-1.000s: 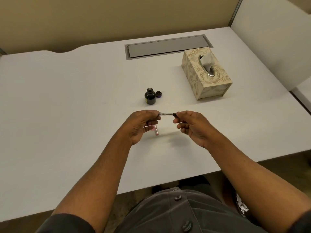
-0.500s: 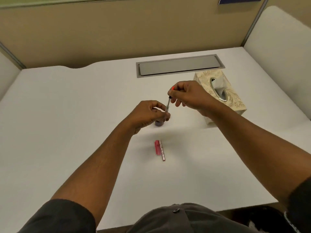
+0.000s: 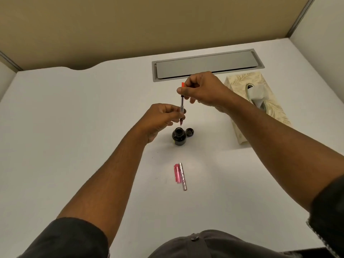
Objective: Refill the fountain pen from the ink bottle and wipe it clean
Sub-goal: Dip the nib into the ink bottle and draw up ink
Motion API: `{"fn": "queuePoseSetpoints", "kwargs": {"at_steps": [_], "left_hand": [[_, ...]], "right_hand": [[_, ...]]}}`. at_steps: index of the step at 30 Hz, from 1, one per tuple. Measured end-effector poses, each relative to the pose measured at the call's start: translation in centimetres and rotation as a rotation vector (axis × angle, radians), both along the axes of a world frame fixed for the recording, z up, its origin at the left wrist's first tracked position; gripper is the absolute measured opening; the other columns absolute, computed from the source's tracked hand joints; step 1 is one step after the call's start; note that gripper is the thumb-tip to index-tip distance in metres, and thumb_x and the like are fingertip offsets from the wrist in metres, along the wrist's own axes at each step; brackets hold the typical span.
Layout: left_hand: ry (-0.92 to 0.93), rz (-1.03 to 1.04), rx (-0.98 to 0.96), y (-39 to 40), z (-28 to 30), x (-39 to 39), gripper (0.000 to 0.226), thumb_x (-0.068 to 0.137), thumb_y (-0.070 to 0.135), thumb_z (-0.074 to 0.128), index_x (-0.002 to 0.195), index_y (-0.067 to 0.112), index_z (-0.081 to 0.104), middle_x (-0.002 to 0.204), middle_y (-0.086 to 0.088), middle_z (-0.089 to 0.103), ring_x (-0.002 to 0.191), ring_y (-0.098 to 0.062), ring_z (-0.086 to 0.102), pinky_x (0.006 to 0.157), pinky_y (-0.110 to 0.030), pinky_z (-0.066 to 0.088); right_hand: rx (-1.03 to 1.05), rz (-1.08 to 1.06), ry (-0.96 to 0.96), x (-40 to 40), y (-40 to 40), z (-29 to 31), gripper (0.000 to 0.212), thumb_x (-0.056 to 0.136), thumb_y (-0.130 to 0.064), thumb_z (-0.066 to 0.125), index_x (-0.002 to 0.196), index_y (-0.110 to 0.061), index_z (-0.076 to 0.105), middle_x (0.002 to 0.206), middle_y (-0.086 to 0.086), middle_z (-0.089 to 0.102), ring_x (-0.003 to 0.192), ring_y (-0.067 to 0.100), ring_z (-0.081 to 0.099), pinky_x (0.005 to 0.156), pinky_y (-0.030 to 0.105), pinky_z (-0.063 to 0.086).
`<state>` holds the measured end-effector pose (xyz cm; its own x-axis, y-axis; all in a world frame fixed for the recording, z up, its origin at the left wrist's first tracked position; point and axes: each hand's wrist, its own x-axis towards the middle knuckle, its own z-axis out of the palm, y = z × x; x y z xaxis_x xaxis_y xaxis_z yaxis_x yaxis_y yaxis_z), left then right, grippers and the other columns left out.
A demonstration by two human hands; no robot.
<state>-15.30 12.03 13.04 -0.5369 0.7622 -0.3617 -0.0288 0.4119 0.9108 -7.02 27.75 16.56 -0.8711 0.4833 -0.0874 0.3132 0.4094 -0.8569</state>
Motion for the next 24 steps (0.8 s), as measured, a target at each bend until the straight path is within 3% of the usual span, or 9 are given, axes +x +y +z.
{"fn": "queuePoseSetpoints", "kwargs": {"at_steps": [5,10,15,24], "left_hand": [[0.006,0.037,0.019,0.3,-0.7,0.0,0.017,0.086,0.015,0.066,0.102,0.019,0.072,0.093,-0.001,0.076,0.095,-0.017,0.066,0.080,-0.027,0.048],[0.110,0.076,-0.016,0.3,-1.4,0.7,0.020,0.088,0.011,0.062,0.107,0.012,0.070,0.097,-0.002,0.075,0.083,-0.004,0.065,0.070,-0.016,0.044],[0.179,0.083,-0.048,0.2,-2.2,1.2,0.022,0.093,0.014,0.057,0.112,0.010,0.068,0.100,-0.002,0.073,0.086,-0.004,0.062,0.079,-0.020,0.044],[0.240,0.017,-0.088,-0.4,-3.3,1.1,0.020,0.093,0.018,0.056,0.107,0.014,0.070,0.105,0.003,0.071,0.097,-0.008,0.063,0.075,-0.015,0.043]], "right_hand": [[0.034,-0.009,-0.021,-0.9,0.0,-0.7,0.023,0.084,-0.032,0.073,0.084,-0.009,0.070,0.073,-0.003,0.070,0.062,0.007,0.063,0.062,0.023,0.052],[0.107,0.009,-0.071,-1.3,-1.1,-1.6,0.021,0.085,-0.032,0.073,0.087,-0.012,0.068,0.073,-0.006,0.067,0.061,0.005,0.061,0.057,0.018,0.045],[0.151,0.016,-0.083,-1.2,-1.8,-2.1,0.021,0.084,-0.032,0.074,0.087,-0.012,0.068,0.076,-0.002,0.068,0.060,0.006,0.061,0.055,0.016,0.045],[0.172,0.024,-0.136,-0.5,-2.5,-2.6,0.022,0.083,-0.033,0.075,0.083,-0.012,0.068,0.074,-0.003,0.070,0.061,0.006,0.064,0.055,0.017,0.046]]}}
